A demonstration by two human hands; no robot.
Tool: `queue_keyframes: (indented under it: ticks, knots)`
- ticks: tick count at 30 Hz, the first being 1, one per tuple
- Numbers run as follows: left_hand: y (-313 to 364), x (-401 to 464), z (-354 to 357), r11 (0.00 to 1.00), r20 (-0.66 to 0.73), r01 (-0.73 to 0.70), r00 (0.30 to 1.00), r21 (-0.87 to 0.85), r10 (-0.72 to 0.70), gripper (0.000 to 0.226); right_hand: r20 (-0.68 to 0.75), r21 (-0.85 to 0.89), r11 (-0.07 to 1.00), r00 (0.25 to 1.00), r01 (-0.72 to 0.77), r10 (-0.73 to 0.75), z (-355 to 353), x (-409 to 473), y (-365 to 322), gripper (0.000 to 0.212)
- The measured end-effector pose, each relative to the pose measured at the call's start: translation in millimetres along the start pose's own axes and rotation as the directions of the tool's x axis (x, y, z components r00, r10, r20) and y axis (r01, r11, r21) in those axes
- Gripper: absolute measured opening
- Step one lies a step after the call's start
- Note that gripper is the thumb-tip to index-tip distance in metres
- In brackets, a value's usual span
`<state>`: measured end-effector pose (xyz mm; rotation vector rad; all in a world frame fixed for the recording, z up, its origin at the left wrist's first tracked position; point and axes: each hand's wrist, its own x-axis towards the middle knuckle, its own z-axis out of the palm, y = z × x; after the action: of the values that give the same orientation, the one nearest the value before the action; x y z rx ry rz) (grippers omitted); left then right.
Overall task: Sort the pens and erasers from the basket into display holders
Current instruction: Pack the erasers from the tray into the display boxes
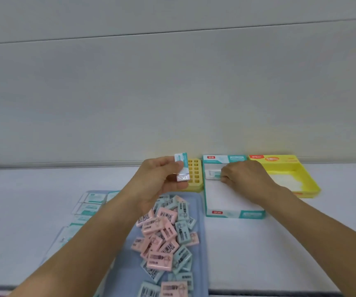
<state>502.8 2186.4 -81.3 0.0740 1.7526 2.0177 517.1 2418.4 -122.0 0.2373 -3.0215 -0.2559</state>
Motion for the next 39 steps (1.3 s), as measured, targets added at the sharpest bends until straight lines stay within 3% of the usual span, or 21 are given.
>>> queue_keyframes:
  ticks: [2, 4, 6, 7, 10, 12, 15, 18, 21, 23, 25, 27, 29, 32, 39]
  knots:
    - [0.9, 1.3, 1.4, 0.998, 0.013, 0.023, 1.0, -0.065, -0.023, 0.012, 0.023, 0.089, 0.995, 0.999, -0.034, 0.032, 0.2, -3.5, 1.5, 0.021]
    - [-0.3, 3.3, 2.8, 0.995, 0.019, 0.04, 0.999, -0.095, -0.038, 0.013, -0.111, 0.407, 0.908, 0.982, -0.098, 0.156, -1.3, -10.0, 2.2, 0.019]
    - [-1.1, 5.0, 4.8, 0.993, 0.034, 0.053, 0.998, -0.101, -0.049, 0.016, -0.278, 0.676, 0.737, 0.923, -0.007, 0.264, -5.5, -15.6, -2.5, 0.02]
    - [-1.3, 5.9, 5.6, 0.995, 0.048, 0.048, 0.998, -0.086, -0.044, 0.017, -0.333, 0.7, 0.711, 0.912, 0.067, 0.241, -11.3, -17.5, -5.8, 0.028]
    - [-0.2, 7.3, 7.4, 0.998, 0.105, -0.036, 0.994, 0.052, 0.03, 0.02, -0.364, 0.682, 0.68, 0.931, 0.269, -0.003, -31.3, -21.2, -13.7, 0.057]
    - [1.9, 7.6, 10.0, 0.971, 0.125, -0.125, 0.987, 0.202, 0.101, 0.021, -0.36, 0.669, 0.673, 0.93, 0.316, -0.079, -41.0, -23.5, -15.2, 0.056]
    - [6.7, 9.7, 16.0, 0.936, 0.172, -0.195, 0.974, 0.294, 0.148, 0.023, -0.393, 0.603, 0.731, 0.916, 0.321, -0.078, -49.9, -27.2, -14.0, 0.045]
    - [8.6, 13.2, 23.1, 0.933, 0.217, -0.196, 0.967, 0.302, 0.132, 0.027, -0.414, 0.42, 0.849, 0.9, 0.321, -0.136, -52.8, -32.1, -8.4, 0.035]
    - [5.4, 28.1, 35.1, 0.913, 0.189, -0.224, 0.968, 0.34, 0.167, 0.022, -0.369, 0.342, 0.918, 0.927, 0.198, -0.062, -48.4, -37.5, 6.1, 0.03]
    - [0.4, 43.9, 42.7, 0.772, 0.127, -0.302, 0.951, 0.56, 0.28, 0.021, -0.27, 0.258, 0.966, 0.96, -0.008, 0.08, -41.7, -38.4, 19.2, 0.032]
    - [-7.3, 59.3, 47.3, 0.365, 0.22, -0.372, 0.892, 0.854, 0.395, 0.03, -0.133, 0.183, 0.966, 0.969, -0.183, 0.208, -33.5, -37.0, 28.5, 0.035]
    - [-15.7, 69.8, 54.4, 0.031, 0.381, -0.419, 0.852, 0.908, 0.359, 0.041, -0.056, 0.143, 0.959, 0.965, -0.246, 0.256, -24.3, -34.2, 29.6, 0.036]
    - [-22.4, 79.0, 62.8, -0.147, 0.457, -0.433, 0.837, 0.889, 0.302, 0.046, -0.035, 0.095, 0.956, 0.959, -0.278, 0.282, -15.4, -29.4, 25.4, 0.033]
    - [-25.9, 89.9, 70.7, -0.239, 0.477, -0.416, 0.81, 0.878, 0.341, 0.038, -0.038, 0.037, 0.948, 0.948, -0.316, 0.317, -6.7, -20.3, 18.5, 0.033]
    - [-27.5, 98.2, 66.9, -0.108, 0.445, -0.439, 0.812, 0.892, 0.378, 0.026, -0.032, 0.108, 0.922, 0.925, -0.372, 0.377, 2.0, -12.6, 19.0, 0.035]
